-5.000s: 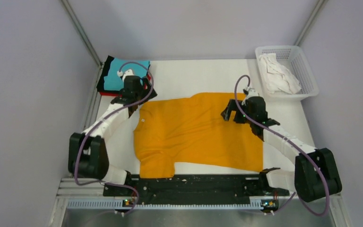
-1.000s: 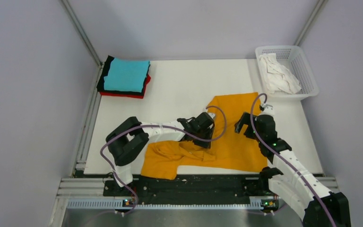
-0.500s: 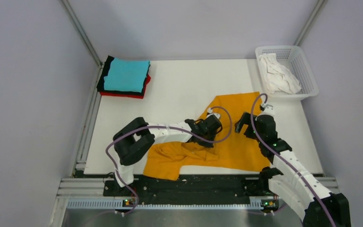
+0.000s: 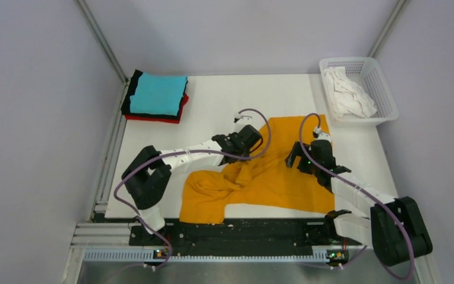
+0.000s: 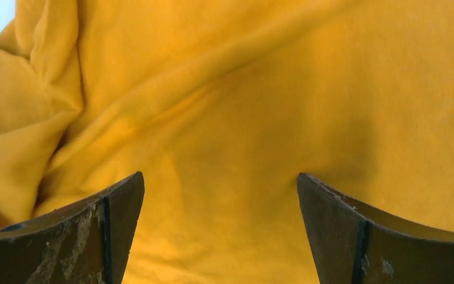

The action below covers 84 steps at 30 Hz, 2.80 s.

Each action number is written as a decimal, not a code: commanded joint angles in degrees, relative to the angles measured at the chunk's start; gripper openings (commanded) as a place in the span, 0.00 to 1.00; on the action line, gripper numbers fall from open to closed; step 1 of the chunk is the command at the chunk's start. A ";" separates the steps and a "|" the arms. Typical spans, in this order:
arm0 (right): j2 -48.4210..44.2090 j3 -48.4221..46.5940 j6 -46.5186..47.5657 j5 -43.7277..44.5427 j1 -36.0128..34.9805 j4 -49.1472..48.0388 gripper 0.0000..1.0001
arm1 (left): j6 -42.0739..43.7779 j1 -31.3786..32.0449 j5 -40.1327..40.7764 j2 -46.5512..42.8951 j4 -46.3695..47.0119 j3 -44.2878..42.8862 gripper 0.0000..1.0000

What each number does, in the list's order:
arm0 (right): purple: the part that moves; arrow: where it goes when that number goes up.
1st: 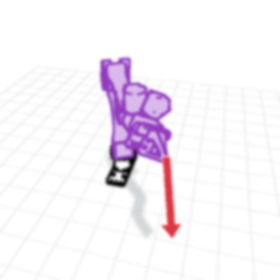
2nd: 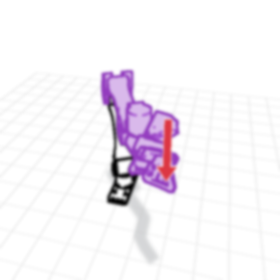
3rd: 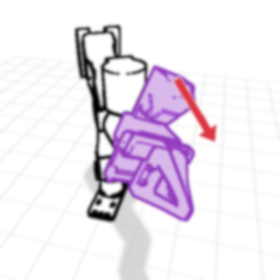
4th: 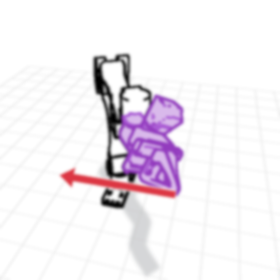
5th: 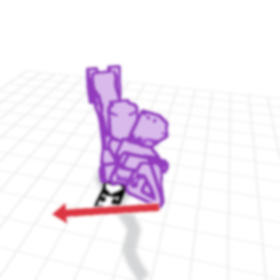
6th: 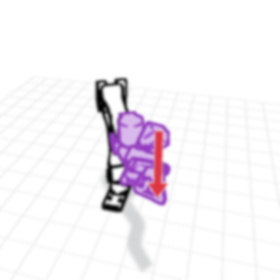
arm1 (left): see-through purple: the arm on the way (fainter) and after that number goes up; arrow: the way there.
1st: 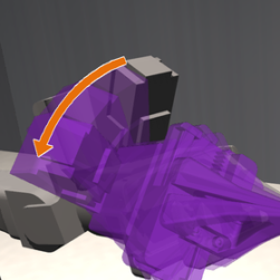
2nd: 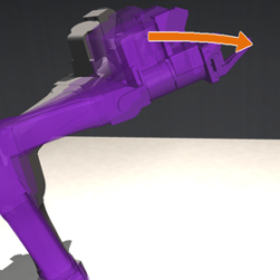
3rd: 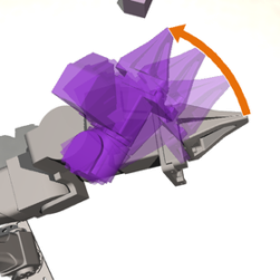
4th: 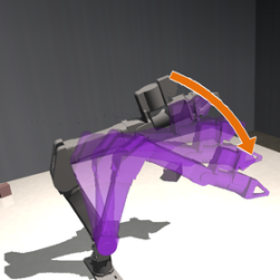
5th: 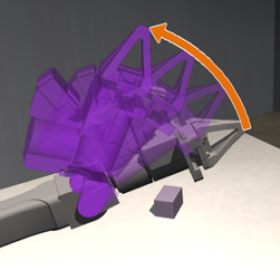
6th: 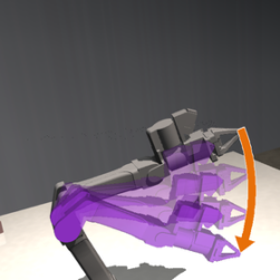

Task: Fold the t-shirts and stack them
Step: Flatten out the tshirt

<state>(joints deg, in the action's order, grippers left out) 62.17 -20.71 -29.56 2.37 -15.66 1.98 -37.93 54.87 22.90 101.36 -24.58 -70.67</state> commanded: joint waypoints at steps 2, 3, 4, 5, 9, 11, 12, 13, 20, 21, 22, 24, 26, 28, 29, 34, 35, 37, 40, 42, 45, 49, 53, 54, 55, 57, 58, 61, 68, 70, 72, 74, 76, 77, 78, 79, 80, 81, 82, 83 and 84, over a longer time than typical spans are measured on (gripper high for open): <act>7.58 -1.62 -1.36 -0.07 -0.67 -3.26 0.99 | 3.63 -5.60 5.00 -3.13 -1.64 -2.28 0.00; 8.50 -1.70 -1.56 0.45 -0.68 -3.16 0.99 | 4.51 -7.14 5.20 -3.06 -1.56 -2.52 0.00; 8.76 -1.91 -1.76 1.10 -0.66 -2.69 0.99 | 4.77 -8.65 6.18 -2.99 -1.82 -2.94 0.00; 8.89 -2.09 -1.87 1.71 -0.66 -2.25 0.99 | 5.60 -10.46 7.36 -2.98 -1.78 -3.22 0.00; 8.93 -2.15 -2.25 3.56 -0.67 -0.57 0.99 | 9.37 -17.91 14.62 -0.65 0.02 -5.78 0.00; 9.09 -2.19 -2.26 4.01 -0.66 -0.18 0.99 | 11.53 -22.16 22.67 2.02 3.63 -7.62 0.00; 9.22 -2.24 -2.26 4.18 -0.61 -0.05 0.99 | 13.55 -24.22 25.49 4.04 6.22 -9.07 0.00; 9.38 -2.34 -2.30 4.20 -0.66 -0.08 0.99 | 14.93 -26.53 25.88 6.21 5.68 -11.97 0.00; 11.31 -3.18 -1.61 3.38 -0.63 0.04 0.99 | 17.18 -31.09 23.62 15.24 -3.13 -29.81 0.86; 11.43 -3.28 -1.61 3.12 -0.66 0.04 0.99 | 18.16 -31.02 21.43 14.84 -2.70 -29.67 0.97; 11.43 -3.31 -1.47 2.83 -0.69 0.09 0.99 | 18.12 -30.99 19.21 14.33 -2.53 -29.46 0.99; 11.04 -3.41 -1.28 2.54 -0.62 0.12 0.99 | 18.10 -30.97 14.55 12.70 -1.55 -27.71 0.99; 10.45 -3.26 -1.11 2.65 -0.67 0.35 0.99 | 16.96 -30.97 9.62 10.91 -1.33 -25.15 0.99; 9.74 -3.12 -1.08 2.93 -0.61 0.34 0.99 | 16.16 -30.97 4.55 8.86 -1.27 -22.02 0.99; 9.38 -3.03 -1.03 2.80 -0.67 0.27 0.99 | 15.36 -30.90 1.83 7.79 -1.66 -20.43 0.99; 8.14 -3.08 -0.56 2.60 -0.67 -0.41 0.99 | 9.80 -30.76 -8.79 0.41 0.46 -7.67 0.99; 7.74 -3.17 -0.45 2.83 -0.68 -0.35 0.99 | 8.54 -30.60 -11.00 -1.99 1.45 -4.93 0.99; 6.50 -3.57 -0.56 4.01 -0.68 0.36 0.99 | 6.07 -29.78 -13.27 -5.19 2.68 1.28 0.99; 2.79 -4.62 -0.84 5.98 -0.61 2.53 0.99 | 4.18 -27.12 -14.42 -12.18 5.67 10.58 0.99; -0.73 -4.78 -1.72 6.09 -0.66 3.22 0.99 | 2.39 -25.25 -15.62 -17.04 8.19 16.49 0.99; -6.96 -4.05 -3.35 5.81 -0.68 4.03 0.99 | -0.54 -24.16 -20.71 -20.53 13.77 24.91 0.99; -13.35 -1.04 -4.85 6.11 -0.64 4.23 0.99 | -3.93 -24.11 -20.02 -19.91 16.97 29.29 0.99; -13.85 1.59 -5.73 4.51 -0.66 3.19 0.99 | -4.08 -24.27 -19.77 -16.18 18.21 28.12 0.99; -12.44 1.92 -5.72 4.61 -0.66 2.87 0.99 | -3.83 -24.26 -19.79 -14.63 18.61 27.42 0.99; -10.99 1.94 -5.76 4.83 -0.63 2.59 0.99 | -3.92 -24.34 -19.47 -12.85 18.49 26.21 0.99; -7.46 1.39 -5.36 5.27 -0.65 2.23 0.99 | -3.57 -24.59 -18.80 -8.75 17.26 23.30 0.99; -5.65 0.84 -4.95 5.38 -0.66 1.99 0.99 | -3.31 -24.86 -18.70 -6.61 16.80 21.65 0.99; 0.44 -0.90 -3.98 6.65 -0.67 0.49 0.99 | -2.37 -26.36 -18.19 -0.89 16.06 16.61 0.99; 15.49 -9.36 -3.15 17.28 -0.46 -1.54 0.99 | -0.07 -30.97 -21.00 10.52 14.17 2.83 0.99; 19.76 -13.16 -2.54 17.23 0.54 -3.12 0.99 | 0.53 -31.73 -20.80 12.36 13.33 -0.98 0.99; 23.08 -17.12 -2.40 17.49 1.38 -2.42 0.99 | 0.36 -32.17 -20.56 13.82 10.26 -5.64 0.99; 23.65 -20.20 -2.76 18.55 1.38 0.34 0.99 | 0.93 -32.21 -21.10 13.36 9.21 -8.52 0.99; 20.00 -20.53 -2.58 18.66 1.35 1.04 0.99 | 1.73 -32.10 -22.38 10.23 9.09 -8.16 0.99; 17.17 -20.07 -2.34 18.64 1.34 1.71 0.99 | 1.81 -32.06 -22.48 7.97 9.36 -6.69 0.99; 14.05 -19.39 -1.67 18.36 1.33 2.80 0.99 | 1.77 -31.83 -22.34 4.91 9.62 -4.68 0.99; 10.45 -18.32 -1.11 18.18 1.35 4.43 0.99 | 1.43 -31.50 -22.38 1.52 9.56 -2.28 0.99; 6.19 -16.97 -1.33 18.52 1.38 7.09 0.99 | 0.92 -31.05 -22.58 -1.83 9.12 0.57 0.99; 2.08 -14.95 -2.10 18.71 1.34 8.58 0.99 | 0.28 -30.42 -22.23 -7.02 9.07 3.56 0.99; -2.72 -12.58 -3.06 18.54 1.34 9.82 0.99 | -0.56 -29.42 -21.26 -10.91 9.09 7.09 0.99; -7.52 -10.07 -4.41 18.10 1.35 10.64 0.99 | -1.73 -28.35 -19.88 -14.59 8.84 10.24 0.99; -12.13 -6.24 -5.47 17.39 1.38 10.90 0.99 | -3.33 -27.14 -18.04 -18.13 8.13 13.53 0.99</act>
<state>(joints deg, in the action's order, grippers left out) 65.41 -35.14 -32.21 19.42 -14.48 7.29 -37.95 24.05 1.41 99.20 -14.87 -65.39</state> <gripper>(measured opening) 0.988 0.991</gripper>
